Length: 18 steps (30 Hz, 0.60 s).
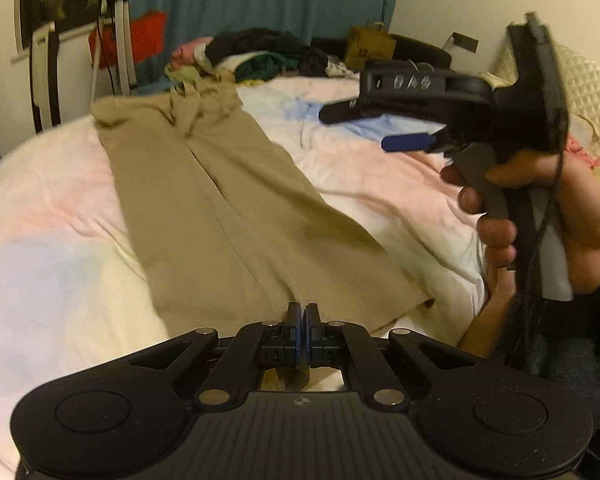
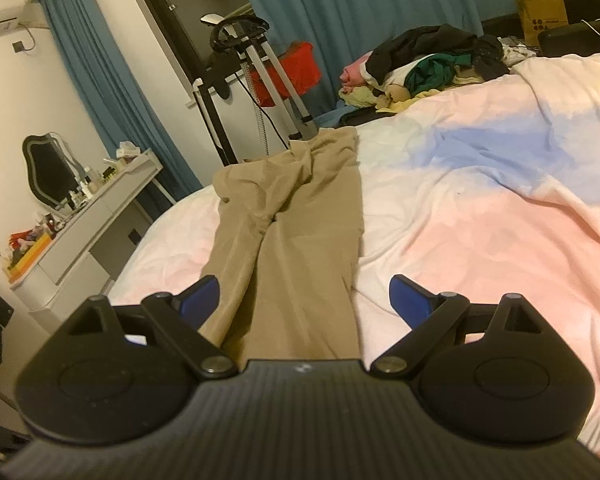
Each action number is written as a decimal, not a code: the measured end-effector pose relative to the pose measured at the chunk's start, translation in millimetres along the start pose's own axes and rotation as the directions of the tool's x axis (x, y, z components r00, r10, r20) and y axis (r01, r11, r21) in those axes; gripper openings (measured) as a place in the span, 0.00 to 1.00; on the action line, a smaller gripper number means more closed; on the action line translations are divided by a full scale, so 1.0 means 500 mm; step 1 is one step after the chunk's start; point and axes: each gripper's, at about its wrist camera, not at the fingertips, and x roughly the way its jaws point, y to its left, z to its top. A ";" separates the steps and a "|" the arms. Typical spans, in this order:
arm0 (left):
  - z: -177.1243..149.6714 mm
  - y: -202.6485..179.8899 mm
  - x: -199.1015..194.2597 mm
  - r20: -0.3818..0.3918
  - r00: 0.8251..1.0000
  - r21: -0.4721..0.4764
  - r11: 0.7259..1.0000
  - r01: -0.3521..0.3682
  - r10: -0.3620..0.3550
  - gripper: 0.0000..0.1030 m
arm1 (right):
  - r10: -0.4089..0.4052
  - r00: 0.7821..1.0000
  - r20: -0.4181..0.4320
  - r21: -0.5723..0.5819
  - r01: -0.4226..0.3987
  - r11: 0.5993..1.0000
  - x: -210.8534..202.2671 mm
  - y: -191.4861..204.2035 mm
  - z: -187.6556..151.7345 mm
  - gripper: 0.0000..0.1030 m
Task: Fold clothes
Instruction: 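Grasp the folded shirt edge with the left gripper and straighten it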
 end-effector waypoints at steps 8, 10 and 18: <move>-0.007 0.088 0.061 -0.048 0.996 -0.296 0.953 0.060 -0.078 0.60 | 0.057 0.989 -0.139 0.162 -0.034 0.986 -0.007 -0.060 -0.036 0.90; -0.007 0.135 0.051 -0.001 0.996 -0.403 0.912 0.082 -0.091 0.74 | 0.101 0.978 -0.183 0.261 -0.051 0.964 -0.009 -0.085 -0.059 0.90; -0.051 0.275 0.088 -0.069 0.997 -0.693 0.721 -0.024 -0.033 0.75 | 0.130 0.945 -0.299 0.472 0.028 0.881 0.012 -0.141 -0.123 0.90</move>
